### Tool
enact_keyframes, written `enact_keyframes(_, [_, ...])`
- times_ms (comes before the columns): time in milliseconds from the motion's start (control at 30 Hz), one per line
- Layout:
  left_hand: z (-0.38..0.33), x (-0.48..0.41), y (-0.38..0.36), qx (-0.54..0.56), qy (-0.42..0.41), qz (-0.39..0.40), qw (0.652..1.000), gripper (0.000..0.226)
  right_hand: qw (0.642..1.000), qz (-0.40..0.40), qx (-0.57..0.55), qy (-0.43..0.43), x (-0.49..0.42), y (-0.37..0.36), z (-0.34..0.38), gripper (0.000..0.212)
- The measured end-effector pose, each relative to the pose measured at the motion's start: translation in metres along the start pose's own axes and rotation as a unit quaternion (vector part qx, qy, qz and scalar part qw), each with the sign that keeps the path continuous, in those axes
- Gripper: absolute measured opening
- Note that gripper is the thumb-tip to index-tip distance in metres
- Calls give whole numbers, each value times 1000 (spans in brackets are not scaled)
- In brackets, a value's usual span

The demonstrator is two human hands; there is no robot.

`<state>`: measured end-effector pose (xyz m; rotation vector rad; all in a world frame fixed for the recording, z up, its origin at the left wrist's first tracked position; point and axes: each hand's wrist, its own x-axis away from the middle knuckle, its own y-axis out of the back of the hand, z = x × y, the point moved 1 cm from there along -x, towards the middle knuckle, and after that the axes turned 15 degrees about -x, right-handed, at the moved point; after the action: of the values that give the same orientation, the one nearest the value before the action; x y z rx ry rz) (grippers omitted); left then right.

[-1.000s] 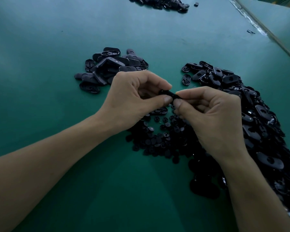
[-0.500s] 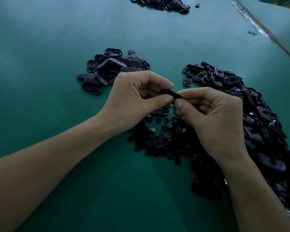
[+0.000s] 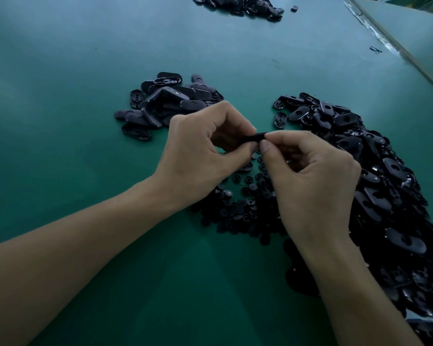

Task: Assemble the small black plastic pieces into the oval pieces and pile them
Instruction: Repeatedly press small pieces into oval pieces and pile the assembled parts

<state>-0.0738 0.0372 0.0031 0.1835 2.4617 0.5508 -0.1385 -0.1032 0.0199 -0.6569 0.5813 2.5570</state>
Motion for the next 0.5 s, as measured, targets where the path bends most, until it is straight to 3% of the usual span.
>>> enact_keyframes(267, [3,0,-1,-15,8,-9,1000,18,996,26,-61,-57,3,-7,4,24])
enact_keyframes(500, [4,0,-2,8,7,8,1000,22,995,33,-65,-67,2,-4,3,19])
